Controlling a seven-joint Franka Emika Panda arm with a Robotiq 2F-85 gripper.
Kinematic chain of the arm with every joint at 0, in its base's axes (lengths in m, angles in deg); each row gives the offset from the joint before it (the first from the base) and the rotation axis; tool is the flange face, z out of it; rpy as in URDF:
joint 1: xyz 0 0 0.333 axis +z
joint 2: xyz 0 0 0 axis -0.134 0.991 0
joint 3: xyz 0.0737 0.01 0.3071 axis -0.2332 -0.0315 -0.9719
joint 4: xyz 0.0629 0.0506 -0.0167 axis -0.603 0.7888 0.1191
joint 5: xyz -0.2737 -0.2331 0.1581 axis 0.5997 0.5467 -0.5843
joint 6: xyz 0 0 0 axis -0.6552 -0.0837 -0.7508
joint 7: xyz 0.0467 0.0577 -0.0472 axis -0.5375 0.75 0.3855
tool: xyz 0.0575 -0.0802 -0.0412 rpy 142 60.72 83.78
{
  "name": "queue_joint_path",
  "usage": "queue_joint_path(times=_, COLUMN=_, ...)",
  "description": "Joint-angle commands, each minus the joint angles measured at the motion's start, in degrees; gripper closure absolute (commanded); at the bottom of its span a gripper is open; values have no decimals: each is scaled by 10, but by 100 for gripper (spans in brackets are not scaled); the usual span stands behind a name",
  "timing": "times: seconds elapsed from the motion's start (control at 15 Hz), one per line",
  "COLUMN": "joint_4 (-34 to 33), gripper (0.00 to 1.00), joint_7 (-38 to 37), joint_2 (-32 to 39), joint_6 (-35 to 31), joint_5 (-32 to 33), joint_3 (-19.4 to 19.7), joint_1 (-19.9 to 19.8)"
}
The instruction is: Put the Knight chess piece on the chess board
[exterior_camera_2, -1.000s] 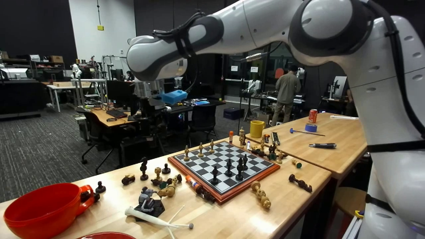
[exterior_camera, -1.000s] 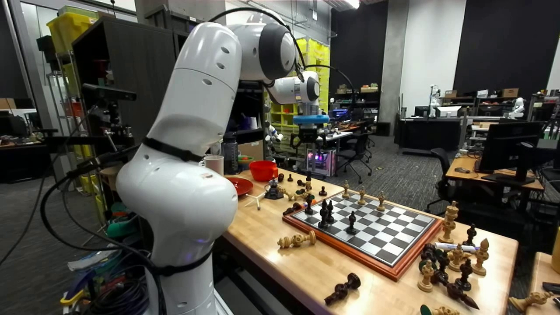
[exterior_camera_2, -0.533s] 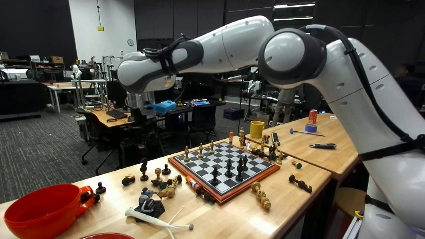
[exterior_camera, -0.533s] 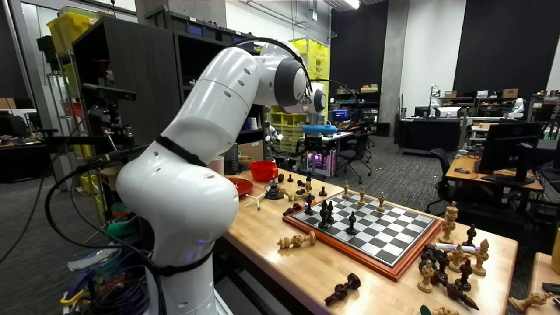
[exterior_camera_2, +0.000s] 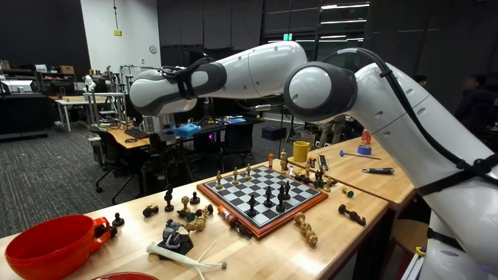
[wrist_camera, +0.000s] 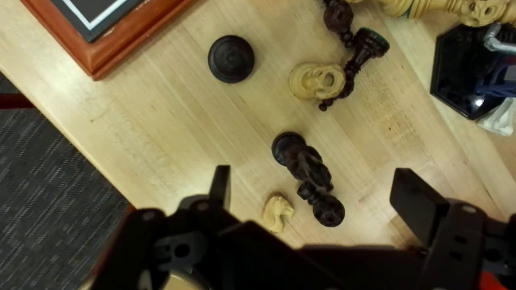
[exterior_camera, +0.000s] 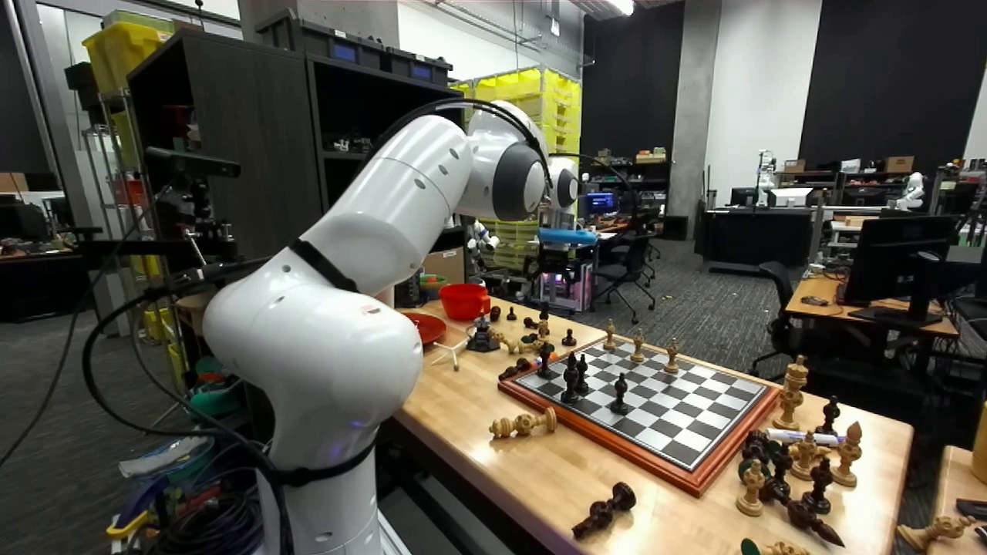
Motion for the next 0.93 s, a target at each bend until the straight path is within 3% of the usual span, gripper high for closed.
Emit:
queue_joint_path(times=0.0, joint_4=-66, gripper=0, joint_7=17, joint_2=37, joint_6=44, joint_5=-7, joint_3=2, joint_1=13)
queue_joint_path(times=0.53, joint_4=-109, gripper=0, joint_7=26, joint_2=73, joint_6=75, joint_5=-3, joint_3=-8, joint_1=12)
queue_joint_path(times=0.6, joint_4=-114, gripper=10, joint_7=28, joint_2=76, joint_6=77, joint_5=-3, joint_3=-8, joint_1=12)
queue_joint_path(times=0.67, joint_4=-117, gripper=26, joint_7=30, joint_2=79, joint_6=80, joint_5=-2, joint_3=-8, joint_1=13)
queue_joint_path(times=0.87, joint_4=-125, gripper=46, joint_7=33, joint_2=85, joint_6=82, joint_5=-3, joint_3=-11, joint_1=13)
